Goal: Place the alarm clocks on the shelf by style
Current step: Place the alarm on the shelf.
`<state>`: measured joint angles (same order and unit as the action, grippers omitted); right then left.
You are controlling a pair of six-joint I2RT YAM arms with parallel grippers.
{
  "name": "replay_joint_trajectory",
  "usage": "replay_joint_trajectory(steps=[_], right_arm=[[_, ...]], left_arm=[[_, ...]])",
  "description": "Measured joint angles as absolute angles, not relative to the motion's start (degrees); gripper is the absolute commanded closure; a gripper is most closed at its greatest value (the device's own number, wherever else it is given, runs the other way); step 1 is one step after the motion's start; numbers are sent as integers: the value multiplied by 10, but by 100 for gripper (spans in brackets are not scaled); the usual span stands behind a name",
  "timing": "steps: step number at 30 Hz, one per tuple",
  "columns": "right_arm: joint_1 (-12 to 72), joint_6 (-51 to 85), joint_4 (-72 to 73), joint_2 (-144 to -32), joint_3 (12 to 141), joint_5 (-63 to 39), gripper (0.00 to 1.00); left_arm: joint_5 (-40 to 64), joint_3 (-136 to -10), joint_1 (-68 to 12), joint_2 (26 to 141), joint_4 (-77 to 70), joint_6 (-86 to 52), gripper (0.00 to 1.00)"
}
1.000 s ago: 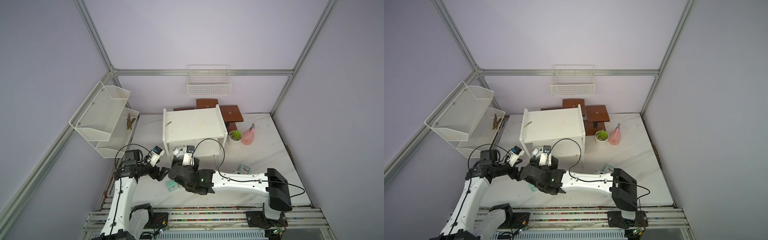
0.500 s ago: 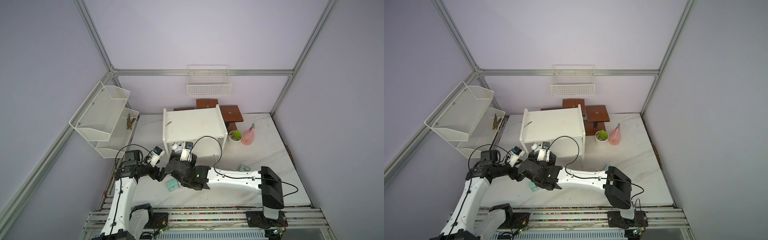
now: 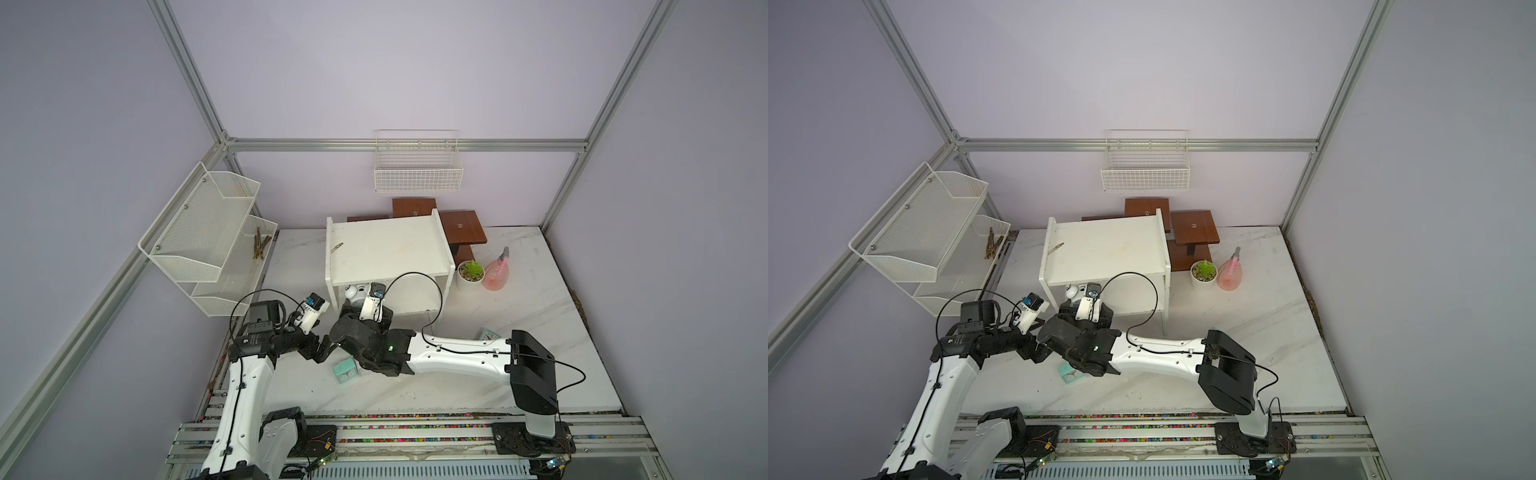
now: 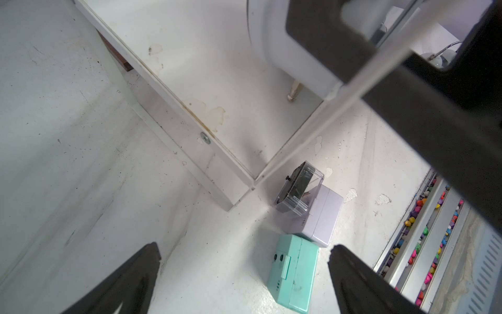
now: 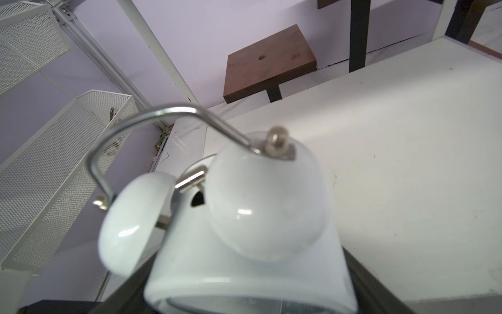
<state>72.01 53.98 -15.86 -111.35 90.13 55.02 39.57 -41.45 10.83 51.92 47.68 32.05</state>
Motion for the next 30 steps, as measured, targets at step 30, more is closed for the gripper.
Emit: replay_joint_trajectory(steps=[30], right_arm=[[700, 570, -103, -1129, 898, 555, 12]], left_arm=[[396, -413, 108, 518, 478, 321, 0]])
